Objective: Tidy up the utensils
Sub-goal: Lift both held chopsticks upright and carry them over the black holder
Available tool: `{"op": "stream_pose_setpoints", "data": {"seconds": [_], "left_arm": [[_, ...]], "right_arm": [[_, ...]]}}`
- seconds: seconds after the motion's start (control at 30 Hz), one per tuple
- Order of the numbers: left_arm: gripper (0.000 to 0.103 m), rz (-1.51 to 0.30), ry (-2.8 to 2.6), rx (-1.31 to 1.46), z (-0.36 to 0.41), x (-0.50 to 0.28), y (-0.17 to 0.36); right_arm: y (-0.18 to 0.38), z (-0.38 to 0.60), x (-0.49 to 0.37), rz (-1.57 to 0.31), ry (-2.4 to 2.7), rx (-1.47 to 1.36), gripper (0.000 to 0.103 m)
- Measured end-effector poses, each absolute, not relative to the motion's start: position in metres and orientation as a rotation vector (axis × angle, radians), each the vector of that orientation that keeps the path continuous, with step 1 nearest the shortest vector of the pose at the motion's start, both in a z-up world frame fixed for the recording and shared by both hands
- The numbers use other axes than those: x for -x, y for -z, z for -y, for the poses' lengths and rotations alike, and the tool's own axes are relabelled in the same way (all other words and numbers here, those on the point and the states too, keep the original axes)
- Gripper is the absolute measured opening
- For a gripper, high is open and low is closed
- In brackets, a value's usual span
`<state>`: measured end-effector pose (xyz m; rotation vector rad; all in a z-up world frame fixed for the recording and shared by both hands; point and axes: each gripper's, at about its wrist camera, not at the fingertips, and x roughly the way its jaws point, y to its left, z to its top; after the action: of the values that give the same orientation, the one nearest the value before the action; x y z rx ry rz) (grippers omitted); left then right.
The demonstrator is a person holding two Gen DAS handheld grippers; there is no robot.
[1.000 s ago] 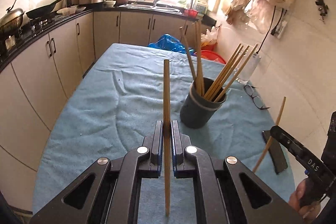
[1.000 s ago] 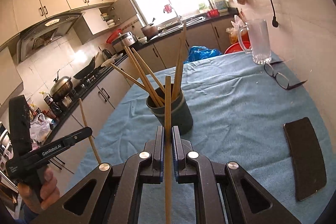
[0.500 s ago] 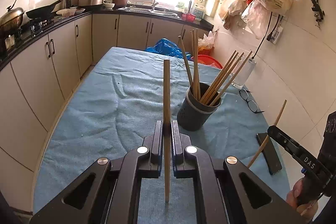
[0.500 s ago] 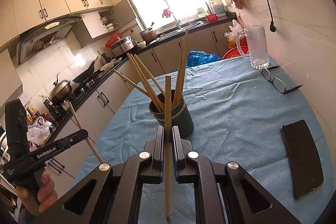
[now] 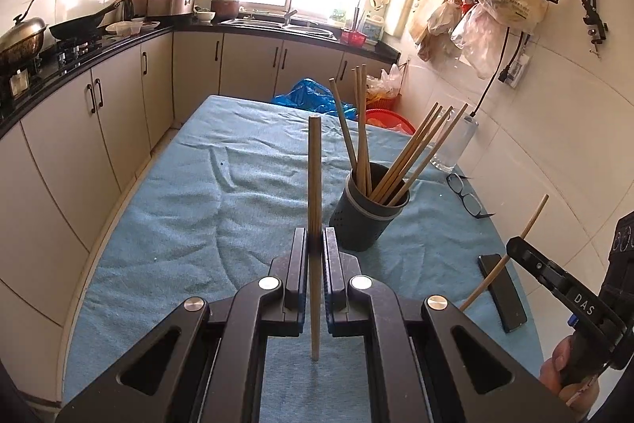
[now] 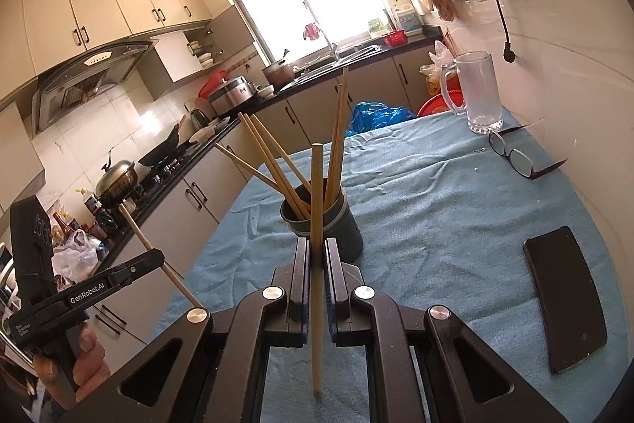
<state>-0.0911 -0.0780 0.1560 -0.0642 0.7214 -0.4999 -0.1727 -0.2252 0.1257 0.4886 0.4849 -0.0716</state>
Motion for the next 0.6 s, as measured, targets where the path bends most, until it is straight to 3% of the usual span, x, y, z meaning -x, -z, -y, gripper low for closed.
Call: {"op": "stream_pose_setpoints", "data": {"seconds": [0.6], "left_arm": [[0.006, -0.696, 0.511, 0.061, 0.081, 0.093, -0.175]], "right_arm": [[-0.136, 0.235, 0.180, -0.451, 0.080, -0.493, 0.007]]}}
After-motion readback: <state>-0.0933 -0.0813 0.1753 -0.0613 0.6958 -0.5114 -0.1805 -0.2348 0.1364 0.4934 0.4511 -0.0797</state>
